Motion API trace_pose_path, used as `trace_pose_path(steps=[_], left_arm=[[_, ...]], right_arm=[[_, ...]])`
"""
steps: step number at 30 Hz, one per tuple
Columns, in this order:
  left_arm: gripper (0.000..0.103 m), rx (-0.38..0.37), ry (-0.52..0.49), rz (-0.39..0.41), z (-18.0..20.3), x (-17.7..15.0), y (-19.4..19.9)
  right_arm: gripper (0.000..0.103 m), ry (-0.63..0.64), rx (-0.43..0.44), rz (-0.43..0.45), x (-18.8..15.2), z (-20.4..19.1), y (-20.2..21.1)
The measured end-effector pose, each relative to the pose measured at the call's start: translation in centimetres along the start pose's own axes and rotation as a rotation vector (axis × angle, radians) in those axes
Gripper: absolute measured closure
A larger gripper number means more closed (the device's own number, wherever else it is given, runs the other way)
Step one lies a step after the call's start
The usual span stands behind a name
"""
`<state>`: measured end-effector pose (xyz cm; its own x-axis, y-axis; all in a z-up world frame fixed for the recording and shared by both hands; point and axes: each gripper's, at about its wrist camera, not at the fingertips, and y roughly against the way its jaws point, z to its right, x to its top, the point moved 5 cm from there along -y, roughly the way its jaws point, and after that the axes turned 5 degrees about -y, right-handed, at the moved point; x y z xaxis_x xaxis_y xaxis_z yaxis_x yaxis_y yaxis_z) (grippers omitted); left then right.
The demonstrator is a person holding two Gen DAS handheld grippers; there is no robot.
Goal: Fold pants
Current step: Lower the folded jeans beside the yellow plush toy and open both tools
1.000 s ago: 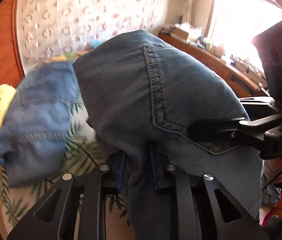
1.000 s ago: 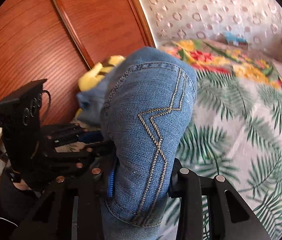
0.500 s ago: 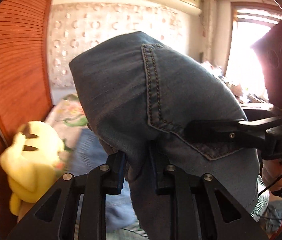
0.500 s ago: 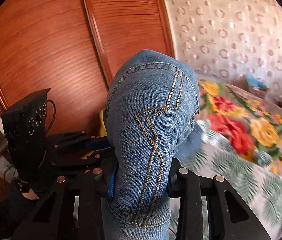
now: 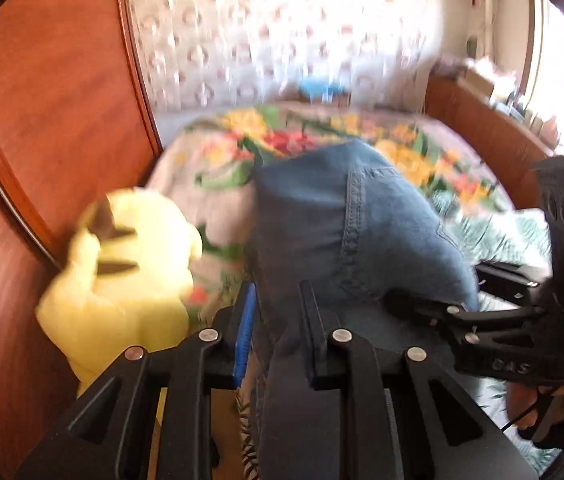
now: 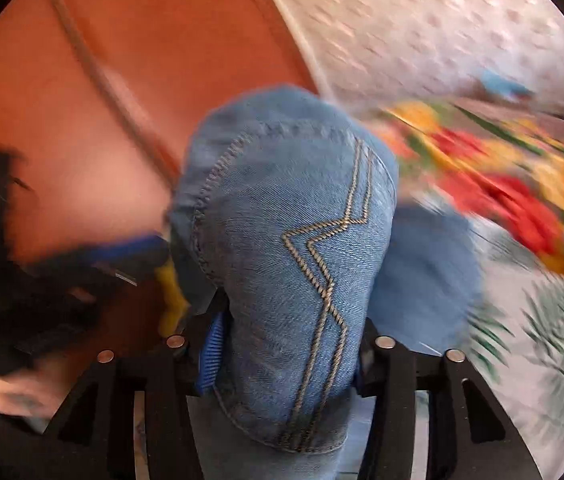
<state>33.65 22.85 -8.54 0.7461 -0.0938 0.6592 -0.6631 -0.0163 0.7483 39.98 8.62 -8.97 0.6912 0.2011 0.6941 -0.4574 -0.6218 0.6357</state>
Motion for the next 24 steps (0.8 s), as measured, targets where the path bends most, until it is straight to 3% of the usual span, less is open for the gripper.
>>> trace_pose_path(steps=[2, 4, 8, 13, 18, 22, 24], left_arm=[[0.081, -0.017, -0.018, -0.002, 1.1, -0.8, -0.9], [0.081, -0.011, -0.027, 0.005, 1.6, -0.9, -1.1], [0.081, -0.008, -0.027, 0.025, 1.9, -0.7, -0.5], [0.079, -0.016, -0.014, 0.068, 2.5, 0.0, 1.6], [0.071, -0.026, -0.026, 0.136, 4.7, 0.4, 4.8], [0.055, -0.039, -0.044, 0.183, 6.9, 0.6, 7.0], [0.053, -0.047, -0.057, 0.208, 8.2, 0.6, 8.3]], right_arm=[[0.039, 0.008, 0.018, 0.036, -0.4, 1.3, 1.1], [0.036, 0.022, -0.006, 0.027, -0.7, 1.5, 1.9], [0.035, 0.099, -0.075, 0.059, -0.5, 1.0, 5.0], [0.035, 0.112, -0.101, 0.113, -1.8, -1.1, 9.2], [0.035, 0.107, -0.113, 0.150, -4.1, -2.1, 14.9], [0.035, 0.113, -0.137, 0.197, -5.8, -2.3, 19.9], [0.035, 0.113, -0.150, 0.220, -7.0, -2.1, 22.5]])
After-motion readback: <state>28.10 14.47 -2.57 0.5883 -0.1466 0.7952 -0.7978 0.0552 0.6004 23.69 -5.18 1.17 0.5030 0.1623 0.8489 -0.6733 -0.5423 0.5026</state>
